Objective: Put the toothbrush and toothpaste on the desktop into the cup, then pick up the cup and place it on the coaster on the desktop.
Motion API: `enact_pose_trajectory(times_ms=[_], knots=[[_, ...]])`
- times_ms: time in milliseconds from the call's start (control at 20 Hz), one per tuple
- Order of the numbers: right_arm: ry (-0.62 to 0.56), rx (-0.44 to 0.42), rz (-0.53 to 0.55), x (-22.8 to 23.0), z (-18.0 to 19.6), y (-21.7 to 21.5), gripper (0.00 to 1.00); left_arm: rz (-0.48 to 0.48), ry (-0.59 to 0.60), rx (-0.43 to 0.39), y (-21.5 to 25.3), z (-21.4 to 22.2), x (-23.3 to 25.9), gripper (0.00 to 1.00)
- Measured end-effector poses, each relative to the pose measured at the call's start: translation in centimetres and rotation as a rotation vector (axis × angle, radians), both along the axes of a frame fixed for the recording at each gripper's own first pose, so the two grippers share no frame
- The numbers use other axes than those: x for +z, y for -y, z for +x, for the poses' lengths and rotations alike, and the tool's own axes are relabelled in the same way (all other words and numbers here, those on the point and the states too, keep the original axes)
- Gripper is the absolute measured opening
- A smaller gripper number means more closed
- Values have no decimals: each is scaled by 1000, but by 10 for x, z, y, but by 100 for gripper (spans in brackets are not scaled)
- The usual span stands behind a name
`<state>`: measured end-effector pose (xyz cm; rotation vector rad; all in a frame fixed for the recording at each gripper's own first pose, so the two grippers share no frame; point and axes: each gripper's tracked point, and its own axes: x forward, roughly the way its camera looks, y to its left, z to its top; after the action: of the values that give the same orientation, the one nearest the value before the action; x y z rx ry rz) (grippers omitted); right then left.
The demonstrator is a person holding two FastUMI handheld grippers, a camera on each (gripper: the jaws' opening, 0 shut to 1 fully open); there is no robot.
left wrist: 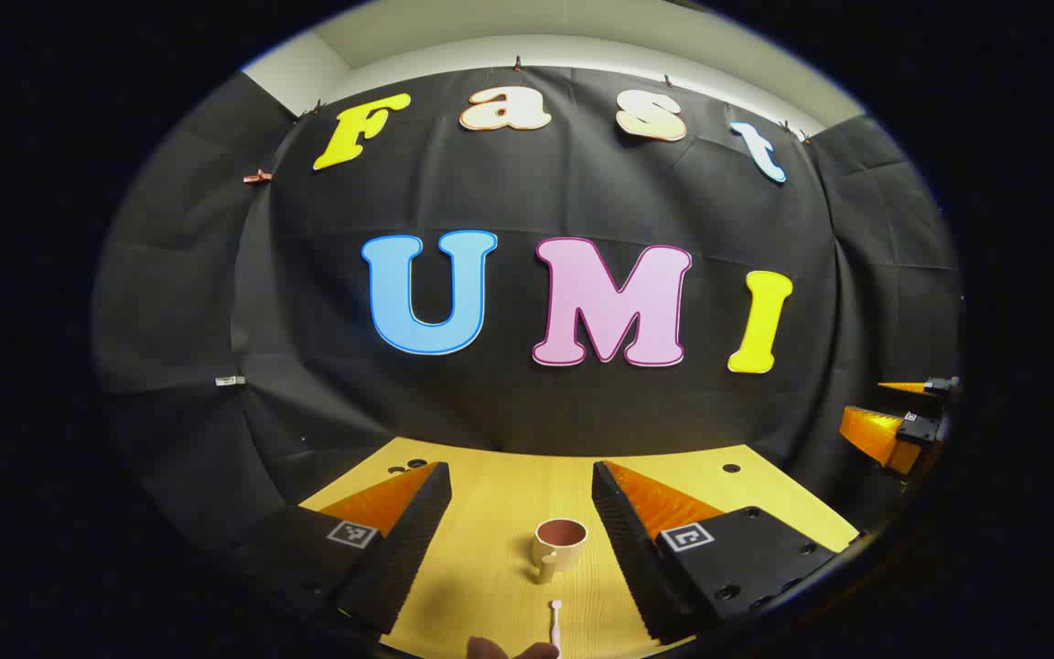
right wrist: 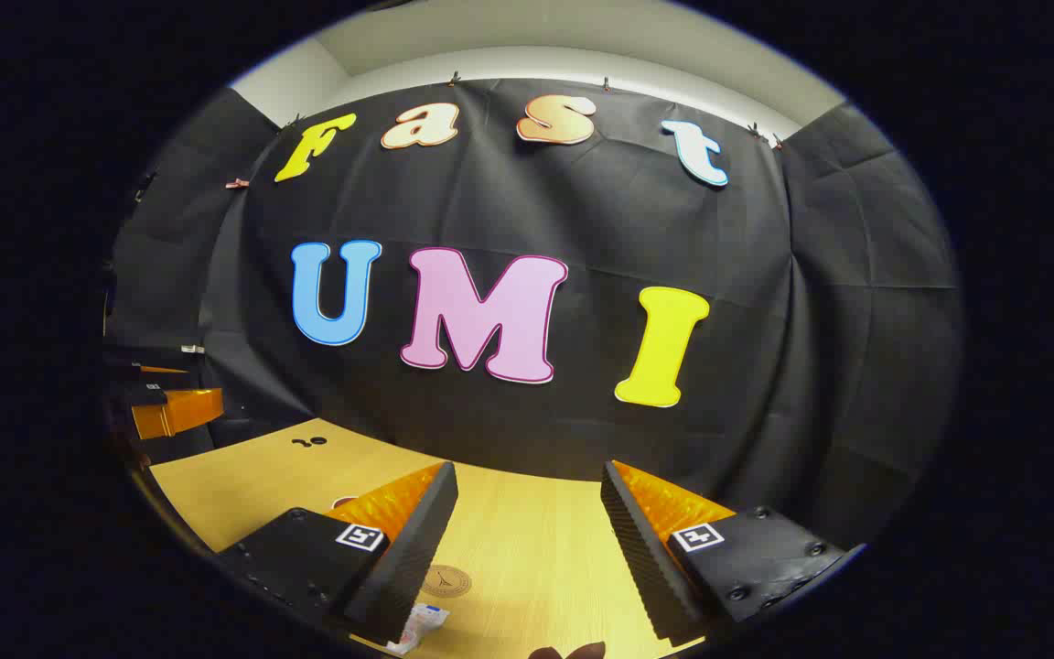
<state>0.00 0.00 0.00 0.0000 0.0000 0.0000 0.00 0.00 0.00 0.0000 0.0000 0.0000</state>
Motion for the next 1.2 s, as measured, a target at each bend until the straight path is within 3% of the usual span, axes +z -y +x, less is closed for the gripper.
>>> enact_pose_trajectory(times_ms=[750, 950, 1200], knots=[[-43, 16, 9, -14, -4, -29, 97, 49, -27, -26, -8, -9, -15, 96], [-164, 34, 23, -50, -12, -47, 97, 60, -61, -36, -12, -16, -29, 96], [-402, 81, 64, -126, -27, -85, 97, 69, -127, -43, -23, -30, -55, 96]])
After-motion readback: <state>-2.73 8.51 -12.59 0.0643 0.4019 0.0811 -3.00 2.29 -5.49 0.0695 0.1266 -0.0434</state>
